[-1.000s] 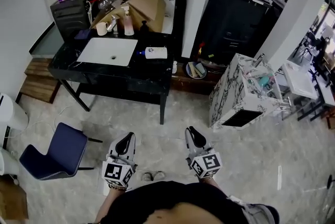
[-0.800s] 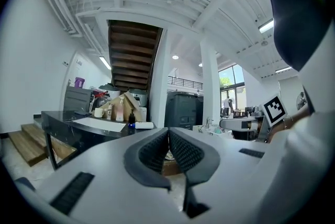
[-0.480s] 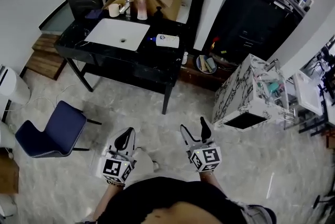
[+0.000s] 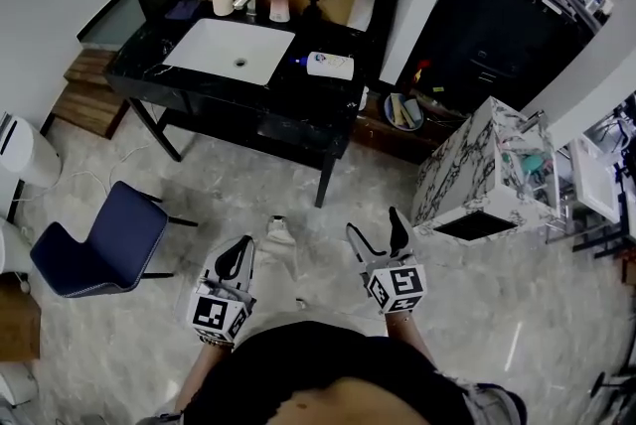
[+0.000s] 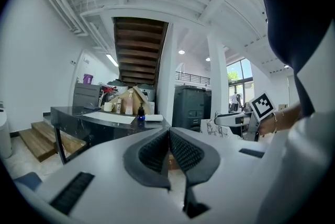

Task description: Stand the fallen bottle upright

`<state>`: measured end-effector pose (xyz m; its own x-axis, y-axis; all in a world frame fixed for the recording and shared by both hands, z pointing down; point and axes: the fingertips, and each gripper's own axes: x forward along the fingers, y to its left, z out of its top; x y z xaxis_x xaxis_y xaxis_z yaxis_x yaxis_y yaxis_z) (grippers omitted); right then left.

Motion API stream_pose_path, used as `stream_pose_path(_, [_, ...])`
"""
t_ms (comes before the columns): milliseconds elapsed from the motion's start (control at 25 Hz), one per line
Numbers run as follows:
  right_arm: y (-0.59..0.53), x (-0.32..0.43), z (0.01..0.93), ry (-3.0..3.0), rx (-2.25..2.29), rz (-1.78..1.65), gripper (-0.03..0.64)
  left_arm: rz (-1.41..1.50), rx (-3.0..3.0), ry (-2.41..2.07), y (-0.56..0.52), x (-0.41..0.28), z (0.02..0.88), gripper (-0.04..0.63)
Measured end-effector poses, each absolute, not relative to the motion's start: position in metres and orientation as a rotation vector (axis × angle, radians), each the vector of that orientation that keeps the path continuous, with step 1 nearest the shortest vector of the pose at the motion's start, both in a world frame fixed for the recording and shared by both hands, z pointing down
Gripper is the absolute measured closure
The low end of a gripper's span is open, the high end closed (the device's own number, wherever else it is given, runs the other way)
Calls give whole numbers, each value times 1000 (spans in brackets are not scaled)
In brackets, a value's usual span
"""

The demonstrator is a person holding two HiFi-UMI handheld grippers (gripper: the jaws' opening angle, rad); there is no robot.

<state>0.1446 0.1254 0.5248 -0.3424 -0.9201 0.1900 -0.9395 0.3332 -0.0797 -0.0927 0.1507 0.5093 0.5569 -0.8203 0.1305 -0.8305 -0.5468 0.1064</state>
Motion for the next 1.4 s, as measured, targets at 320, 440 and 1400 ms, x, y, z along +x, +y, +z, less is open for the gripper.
stream_pose_path(320, [40, 140, 506, -2467, 1745, 175, 221, -5, 2706, -1310, 66, -89, 496, 589])
stream_pose_path(440, [-2, 138, 497, -2497, 1742, 161, 221, -96, 2699, -1278, 25, -92, 494, 589])
stream_pose_path(1400, [-317, 94, 486, -2386, 1239, -50, 222, 20, 2648, -1331, -244, -140, 487, 589])
